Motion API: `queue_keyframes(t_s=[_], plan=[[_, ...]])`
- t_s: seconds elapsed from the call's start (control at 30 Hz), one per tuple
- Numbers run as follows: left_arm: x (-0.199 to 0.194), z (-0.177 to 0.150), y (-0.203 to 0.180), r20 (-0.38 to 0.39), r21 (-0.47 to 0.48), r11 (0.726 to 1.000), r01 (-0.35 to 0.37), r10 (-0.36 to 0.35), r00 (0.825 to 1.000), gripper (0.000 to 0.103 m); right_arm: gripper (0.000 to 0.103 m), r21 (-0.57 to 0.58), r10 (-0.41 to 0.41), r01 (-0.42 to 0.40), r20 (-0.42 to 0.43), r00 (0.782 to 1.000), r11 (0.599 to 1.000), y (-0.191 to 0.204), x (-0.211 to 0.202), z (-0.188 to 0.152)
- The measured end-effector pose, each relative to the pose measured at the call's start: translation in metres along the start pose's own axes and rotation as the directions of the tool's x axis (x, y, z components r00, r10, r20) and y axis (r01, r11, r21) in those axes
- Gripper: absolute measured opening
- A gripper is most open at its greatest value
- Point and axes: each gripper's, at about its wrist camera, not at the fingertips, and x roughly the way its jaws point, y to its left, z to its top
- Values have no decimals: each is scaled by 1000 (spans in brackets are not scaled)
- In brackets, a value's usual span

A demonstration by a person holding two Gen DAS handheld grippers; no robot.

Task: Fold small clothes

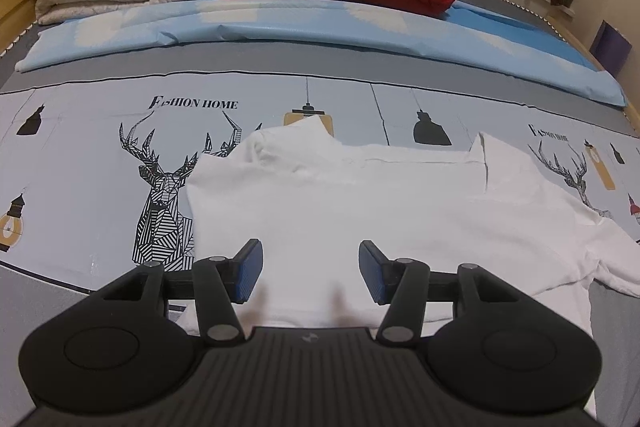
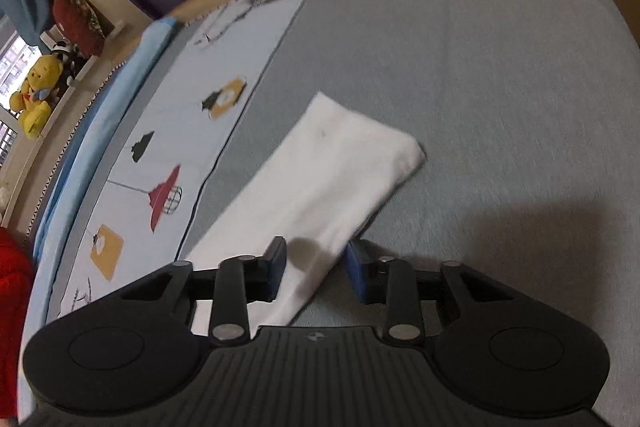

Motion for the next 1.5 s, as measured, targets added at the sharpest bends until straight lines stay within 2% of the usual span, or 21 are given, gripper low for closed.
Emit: queue_keyframes(t_s=[0.03, 0.07, 0.17, 0.27, 0.33, 0.43, 0.53, 0.6, 0.63, 0.67, 0.7, 0.77, 0.83, 0.9, 0.93, 0.97, 1.07, 1.13, 1.17, 1.43, 1.5], plan=[[0, 0, 1, 1, -3, 1000, 2, -2, 1000, 59, 9, 1, -6, 6, 5, 1000, 1000, 1, 2, 0], [-1, 1, 2, 1, -5, 1000, 0, 0, 1000, 59, 4, 2, -16, 16, 12, 1000, 1000, 0, 5, 1], [-4, 2, 10, 10, -16, 1000, -7, 7, 1000, 59, 3, -25, -64, 66, 69, 996, 998, 6, 0, -4], [-7, 5, 24, 16, -48, 999, -22, 22, 1000, 59, 3, -200, -126, 172, 223, 967, 964, 55, -29, -16], [-10, 7, 37, 17, -82, 996, -28, 29, 999, 59, 2, -351, -47, 170, 335, 941, 921, 106, -56, -36], [-16, 10, 58, 24, -136, 990, -31, 35, 999, 59, 2, -567, 223, 23, 361, 905, 824, 182, -108, -93], [-23, 13, 80, 28, -188, 981, -38, 44, 999, 59, 2, -727, 516, -220, 210, 831, 650, 244, -161, -172], [-25, 14, 96, 25, -228, 973, -32, 39, 999, 59, 2, -769, 656, -397, 38, 754, 501, 272, -189, -229], [-25, 15, 103, 20, -247, 969, -27, 33, 999, 59, 3, -769, 703, -497, -89, 705, 401, 285, -198, -259], [-24, 15, 108, 11, -265, 964, -24, 28, 1000, 59, 3, -753, 717, -580, -215, 663, 311, 296, -204, -284], [-21, 15, 114, 0, -287, 958, -18, 19, 1000, 59, 5, -721, 700, -644, -320, 639, 258, 304, -207, -307], [-17, 15, 121, -17, -318, 948, 4, -10, 1000, 58, 12, -652, 566, -733, -536, 626, 195, 318, -204, -351], [-12, 14, 125, -29, -348, 937, 39, -52, 998, 56, 16, -641, 453, -740, -608, 652, 205, 319, -204, -373], [-10, 12, 126, -23, -367, 927, 77, -91, 996, 42, 17, -654, 379, -722, -623, 684, 228, 316, -207, -376], [-8, 12, 126, -19, -373, 923, 95, -110, 994, 26, 24, -661, 370, -701, -601, 709, 269, 312, -206, -371], [-6, 11, 125, -17, -374, 921, 108, -123, 992, 19, 29, -654, 368, -689, -585, 723, 312, 310, -203, -363], [3, 5, 116, -5, -353, 926, 131, -142, 990, 19, 35, -611, 388, -659, -532, 753, 439, 294, -180, -343], [17, 1, 112, -25, -368, 918, 149, -170, 985, 19, 37, -629, 312, -580, -493, 812, 517, 288, -159, -347], [24, -1, 111, -26, -385, 908, 165, -189, 982, 20, 37, -616, 280, -556, -491, 825, 558, 286, -149, -343], [81, -10, 111, -75, -539, 825, 167, -245, 967, 24, 37, -524, 228, -513, -514, 827, 680, 278, -104, -303], [89, -8, 109, -75, -555, 813, 175, -258, 963, 32, 37, -504, 223, -499, -510, 831, 705, 279, -92, -295]])
